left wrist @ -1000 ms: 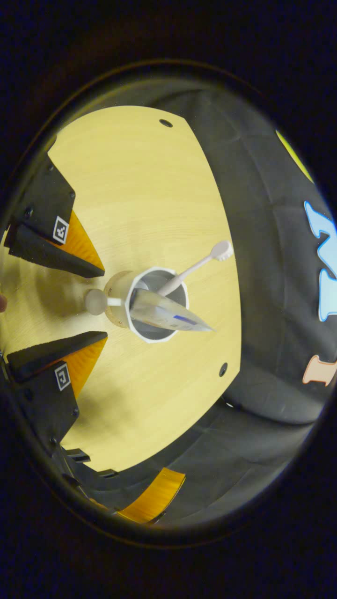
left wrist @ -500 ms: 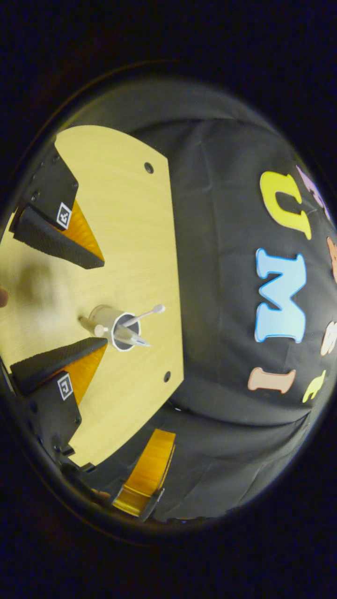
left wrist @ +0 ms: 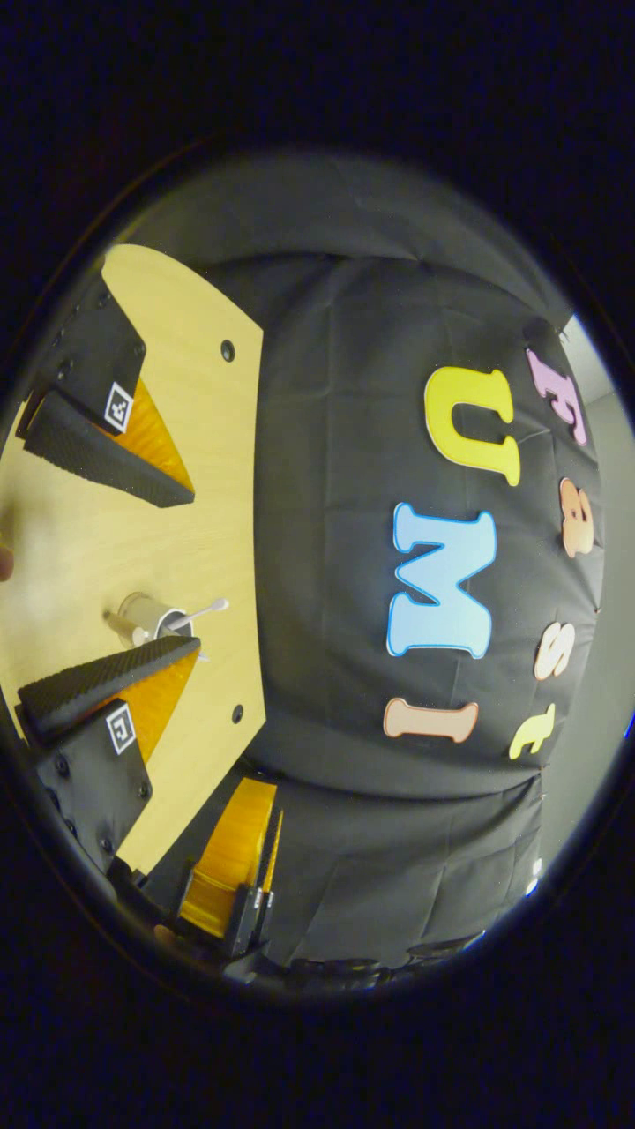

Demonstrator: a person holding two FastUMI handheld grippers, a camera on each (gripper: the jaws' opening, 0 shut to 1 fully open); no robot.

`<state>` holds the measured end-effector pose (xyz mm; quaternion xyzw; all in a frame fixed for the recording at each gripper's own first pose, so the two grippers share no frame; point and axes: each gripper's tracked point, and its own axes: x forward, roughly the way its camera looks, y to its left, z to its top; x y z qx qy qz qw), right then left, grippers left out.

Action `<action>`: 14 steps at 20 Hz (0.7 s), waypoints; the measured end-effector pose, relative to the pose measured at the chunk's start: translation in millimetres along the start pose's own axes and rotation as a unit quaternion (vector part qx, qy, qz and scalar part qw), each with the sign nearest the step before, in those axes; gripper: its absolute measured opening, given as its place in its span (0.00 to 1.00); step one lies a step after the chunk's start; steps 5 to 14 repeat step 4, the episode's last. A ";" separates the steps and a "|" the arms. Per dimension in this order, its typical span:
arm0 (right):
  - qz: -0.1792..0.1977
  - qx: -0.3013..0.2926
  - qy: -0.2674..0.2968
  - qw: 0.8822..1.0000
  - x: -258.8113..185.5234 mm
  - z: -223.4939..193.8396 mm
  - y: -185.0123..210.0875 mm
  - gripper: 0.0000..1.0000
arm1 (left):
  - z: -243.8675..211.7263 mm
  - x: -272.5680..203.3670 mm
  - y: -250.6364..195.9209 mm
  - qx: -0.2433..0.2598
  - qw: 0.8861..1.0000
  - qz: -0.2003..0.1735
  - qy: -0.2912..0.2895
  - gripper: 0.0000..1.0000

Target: Put the toothbrush and toothpaste on the desktop into the cup, then pick up the cup and place it on the coaster on the desktop.

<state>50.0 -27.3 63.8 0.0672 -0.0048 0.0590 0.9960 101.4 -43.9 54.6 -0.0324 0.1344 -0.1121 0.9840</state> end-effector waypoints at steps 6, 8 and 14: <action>0.006 0.001 -0.025 1.000 -3.7 14.0 0.5 0.53 | 4.2 -4.4 3.5 0.007 1.000 -0.002 -0.014 0.96; 0.006 0.001 -0.025 1.000 -3.7 14.0 0.5 0.53 | 4.2 -4.4 3.5 0.007 1.000 -0.002 -0.014 0.96; 0.006 0.001 -0.025 1.000 -3.7 14.0 0.5 0.53 | 4.2 -4.4 3.5 0.007 1.000 -0.002 -0.014 0.96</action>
